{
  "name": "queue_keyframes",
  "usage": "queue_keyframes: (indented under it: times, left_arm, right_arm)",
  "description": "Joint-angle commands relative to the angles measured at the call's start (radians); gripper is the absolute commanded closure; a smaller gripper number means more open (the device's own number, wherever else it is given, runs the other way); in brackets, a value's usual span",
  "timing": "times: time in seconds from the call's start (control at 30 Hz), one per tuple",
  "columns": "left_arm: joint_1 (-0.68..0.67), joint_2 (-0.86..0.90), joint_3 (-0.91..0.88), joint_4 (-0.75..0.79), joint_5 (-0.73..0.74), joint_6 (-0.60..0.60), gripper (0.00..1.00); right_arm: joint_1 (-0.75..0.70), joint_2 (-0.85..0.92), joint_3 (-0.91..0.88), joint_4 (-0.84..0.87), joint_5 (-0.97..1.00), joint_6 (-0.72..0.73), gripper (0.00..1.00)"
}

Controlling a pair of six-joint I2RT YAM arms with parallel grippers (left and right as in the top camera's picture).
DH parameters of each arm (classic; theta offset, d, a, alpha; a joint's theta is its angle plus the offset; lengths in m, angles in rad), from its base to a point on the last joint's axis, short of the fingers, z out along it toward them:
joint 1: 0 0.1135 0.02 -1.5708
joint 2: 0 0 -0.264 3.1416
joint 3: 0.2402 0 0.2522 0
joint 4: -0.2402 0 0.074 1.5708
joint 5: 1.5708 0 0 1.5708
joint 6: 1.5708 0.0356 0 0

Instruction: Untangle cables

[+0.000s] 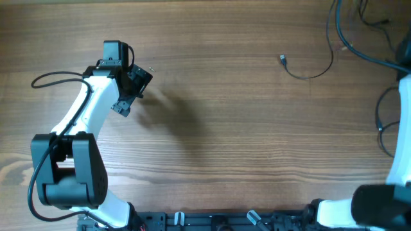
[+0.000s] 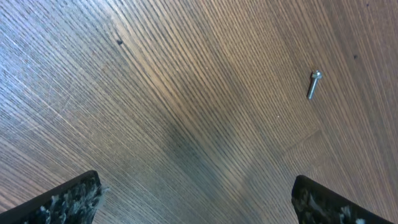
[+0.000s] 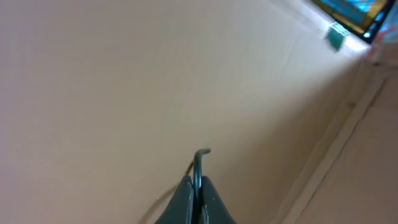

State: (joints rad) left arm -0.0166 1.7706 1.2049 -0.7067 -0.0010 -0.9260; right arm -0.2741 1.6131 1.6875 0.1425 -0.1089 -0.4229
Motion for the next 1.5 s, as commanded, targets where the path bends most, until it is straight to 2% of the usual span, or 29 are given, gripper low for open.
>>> queue_keyframes:
  times: [0.0, 0.07, 0.13, 0.23, 0.3, 0.37, 0.43, 0.5, 0.6, 0.67, 0.7, 0.73, 0.8, 0.97, 1.17, 1.3, 1.37, 1.4, 1.43, 1.47]
  left_arm:
    - [0.001, -0.003, -0.002, 0.000, 0.004, -0.002, 0.00]
    - [0.001, -0.003, -0.002, 0.000, 0.004, -0.002, 0.00]
    - [0.001, -0.003, -0.002, 0.000, 0.004, -0.002, 0.00]
    - [0.001, -0.003, -0.002, 0.000, 0.004, -0.002, 0.00]
    - [0.001, -0.003, -0.002, 0.000, 0.004, -0.002, 0.00]
    - [0.001, -0.003, -0.002, 0.000, 0.004, -0.002, 0.00]
    - [0.001, -0.003, -0.002, 0.000, 0.004, -0.002, 0.00]
    - [0.001, -0.003, -0.002, 0.000, 0.004, -0.002, 0.00]
    - [0.001, -0.003, -0.002, 0.000, 0.004, -0.002, 0.00]
    - [0.001, -0.003, -0.002, 0.000, 0.004, -0.002, 0.00]
    - [0.001, -0.003, -0.002, 0.000, 0.004, -0.002, 0.00]
    - [0.001, -0.003, -0.002, 0.000, 0.004, -0.002, 0.00]
    - [0.001, -0.003, -0.002, 0.000, 0.004, -0.002, 0.00]
    - [0.001, -0.003, -0.002, 0.000, 0.004, -0.002, 0.00]
    - [0.001, -0.003, -0.002, 0.000, 0.004, -0.002, 0.00]
    - [0.001, -0.003, -0.002, 0.000, 0.004, -0.002, 0.00]
    - [0.001, -0.003, -0.002, 0.000, 0.004, -0.002, 0.00]
    - [0.001, -0.003, -0.002, 0.000, 0.004, -0.002, 0.00]
    - [0.001, -0.003, -0.002, 0.000, 0.004, -0.002, 0.00]
    - [0.001, -0.003, -0.002, 0.000, 0.004, -0.002, 0.00]
  right_arm:
    - [0.002, 0.053, 0.000, 0.319, -0.016, -0.208, 0.96]
    - [0.003, 0.053, 0.007, 0.452, -0.016, -0.262, 0.96]
    - [0.003, 0.052, 0.041, 0.446, -0.016, -0.413, 0.96]
    - [0.003, 0.052, 0.064, 0.444, -0.024, -0.489, 0.96]
    - [0.002, 0.052, 0.074, 0.461, -0.010, -0.687, 0.96]
    - [-0.003, 0.051, 0.105, 0.478, 0.031, -0.711, 0.96]
    - [-0.039, 0.047, 0.167, 0.474, 0.131, -0.682, 0.96]
    - [-0.115, 0.026, 0.173, 0.471, 0.135, -0.636, 0.96]
    - [-0.244, -0.008, 0.173, 0.453, 0.130, -0.463, 0.96]
    - [-0.297, -0.022, 0.173, 0.295, 0.034, -0.343, 0.96]
    - [-0.291, -0.021, 0.168, 0.182, -0.011, -0.318, 0.96]
    - [-0.271, -0.010, 0.160, 0.103, -0.032, -0.228, 0.96]
    - [-0.216, 0.036, 0.142, 0.029, -0.080, -0.059, 0.96]
    - [-0.021, 0.253, 0.136, -0.194, -0.099, -0.048, 0.96]
    - [-0.001, 0.506, 0.136, -0.482, -0.050, 0.008, 0.96]
    - [0.001, 0.625, 0.136, -0.552, -0.040, 0.069, 0.95]
    - [0.010, 0.632, 0.136, -0.607, -0.086, 0.066, 0.76]
    - [0.016, 0.631, 0.136, -0.646, -0.087, 0.067, 0.56]
    - [0.018, 0.631, 0.136, -0.687, -0.084, 0.064, 0.00]
    - [0.019, 0.629, 0.137, -0.726, -0.083, 0.100, 0.00]
